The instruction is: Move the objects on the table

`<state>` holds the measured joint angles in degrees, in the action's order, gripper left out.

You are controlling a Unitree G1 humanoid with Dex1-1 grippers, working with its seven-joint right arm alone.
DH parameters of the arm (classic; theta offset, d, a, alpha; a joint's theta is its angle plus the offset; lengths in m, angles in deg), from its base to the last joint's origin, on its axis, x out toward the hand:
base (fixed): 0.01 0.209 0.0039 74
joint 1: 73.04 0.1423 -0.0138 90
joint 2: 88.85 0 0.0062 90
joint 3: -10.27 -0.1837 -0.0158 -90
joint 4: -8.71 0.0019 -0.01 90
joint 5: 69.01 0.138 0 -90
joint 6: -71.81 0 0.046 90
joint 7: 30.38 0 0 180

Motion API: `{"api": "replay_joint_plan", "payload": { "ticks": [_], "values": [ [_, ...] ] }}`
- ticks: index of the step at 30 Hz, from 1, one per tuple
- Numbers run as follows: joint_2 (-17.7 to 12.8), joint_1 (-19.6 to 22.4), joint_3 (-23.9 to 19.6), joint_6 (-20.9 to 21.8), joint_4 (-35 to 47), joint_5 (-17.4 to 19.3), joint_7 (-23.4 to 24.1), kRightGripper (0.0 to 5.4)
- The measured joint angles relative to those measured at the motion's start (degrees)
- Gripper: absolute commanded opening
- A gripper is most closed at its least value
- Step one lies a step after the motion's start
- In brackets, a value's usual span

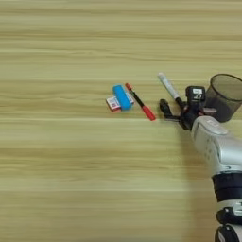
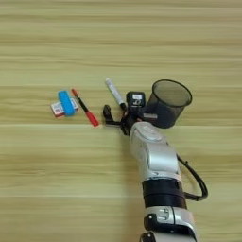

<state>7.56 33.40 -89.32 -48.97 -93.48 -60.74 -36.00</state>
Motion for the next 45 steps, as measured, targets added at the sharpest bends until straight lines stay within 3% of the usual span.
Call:
{"api": "replay_joint_plan", "payload": {
  "ticks": [21,34,45],
  "values": [
    [-0.28,-0.11,0.13,0.06,0.04,0.14,-1.4,2.33],
    [-0.01,-2.42,2.56,-0.03,3.02,0.34,-5.21,0.86],
    [0.29,-2.8,3.17,-0.22,3.68,0.35,-6.24,0.72]
  ]
}}
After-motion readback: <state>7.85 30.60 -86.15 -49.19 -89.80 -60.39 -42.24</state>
